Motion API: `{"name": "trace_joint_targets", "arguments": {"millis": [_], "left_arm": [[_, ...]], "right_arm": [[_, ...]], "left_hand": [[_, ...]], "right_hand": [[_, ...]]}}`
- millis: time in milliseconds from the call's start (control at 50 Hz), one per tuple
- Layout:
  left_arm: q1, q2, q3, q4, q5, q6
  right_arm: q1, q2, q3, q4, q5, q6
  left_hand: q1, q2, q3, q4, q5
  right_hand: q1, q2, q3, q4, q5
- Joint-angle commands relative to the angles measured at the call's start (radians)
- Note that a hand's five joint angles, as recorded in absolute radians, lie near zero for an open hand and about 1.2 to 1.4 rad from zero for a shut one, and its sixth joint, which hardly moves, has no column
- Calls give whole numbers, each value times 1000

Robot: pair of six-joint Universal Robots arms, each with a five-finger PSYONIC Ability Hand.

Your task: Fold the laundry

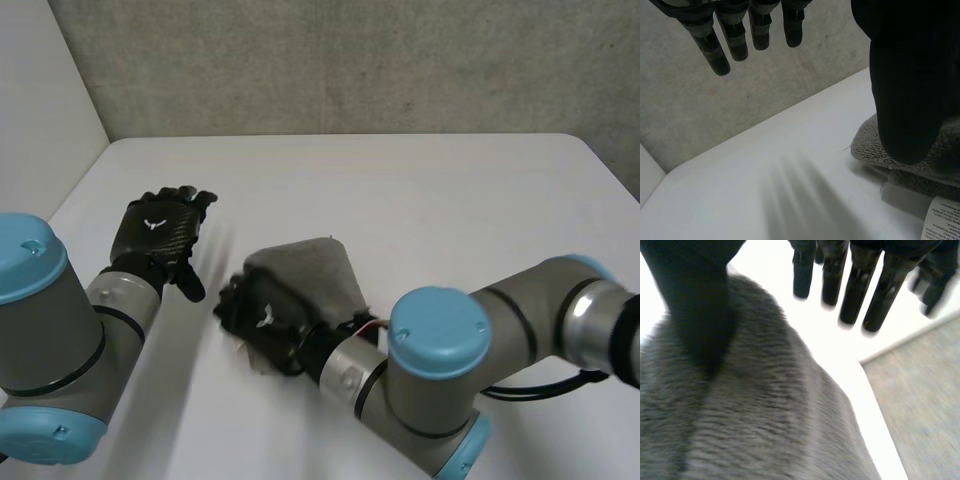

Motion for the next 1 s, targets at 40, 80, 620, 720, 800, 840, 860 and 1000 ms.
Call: {"name": "trace_joint_targets", "arguments": {"millis": [40, 80, 620, 720, 800, 840, 860, 1000], "left_arm": [[-39, -16, 75, 1, 63, -34], [-53, -18, 93, 1, 64, -60], [-153, -340, 213, -135, 6, -111], [-150, -340, 202, -143, -8, -17], [-151, -287, 204, -142, -8, 13], [-151, -258, 208, -142, -5, 15], [-151, -227, 219, -139, -3, 18], [-160, -95, 314, -183, -2, 9]], "right_arm": [[-55, -227, 81, 34, 273, 328], [-66, -260, 95, 52, 270, 409], [-259, 56, -149, 327, 128, 788], [-258, 73, -167, 344, 146, 651], [-258, 37, -169, 353, 190, 552], [-258, 9, -169, 358, 221, 530], [-258, -26, -167, 361, 256, 516], [-271, -198, -167, 358, 347, 521]], "left_hand": [[9, 16, 15, 14, -11], [12, 19, 18, 17, -8], [33, 40, 38, 38, 13], [18, 25, 24, 23, -2], [18, 25, 24, 23, -2], [15, 22, 21, 20, -5], [15, 22, 21, 20, -5], [6, 14, 12, 12, -14]], "right_hand": [[-110, -222, -236, -236, -246], [-110, -222, -236, -236, -246], [-110, -222, -236, -236, -246], [-110, -222, -236, -236, -246], [-110, -222, -236, -236, -246], [-110, -222, -236, -236, -246], [-110, -222, -236, -236, -246], [-110, -222, -236, -236, -246]]}}
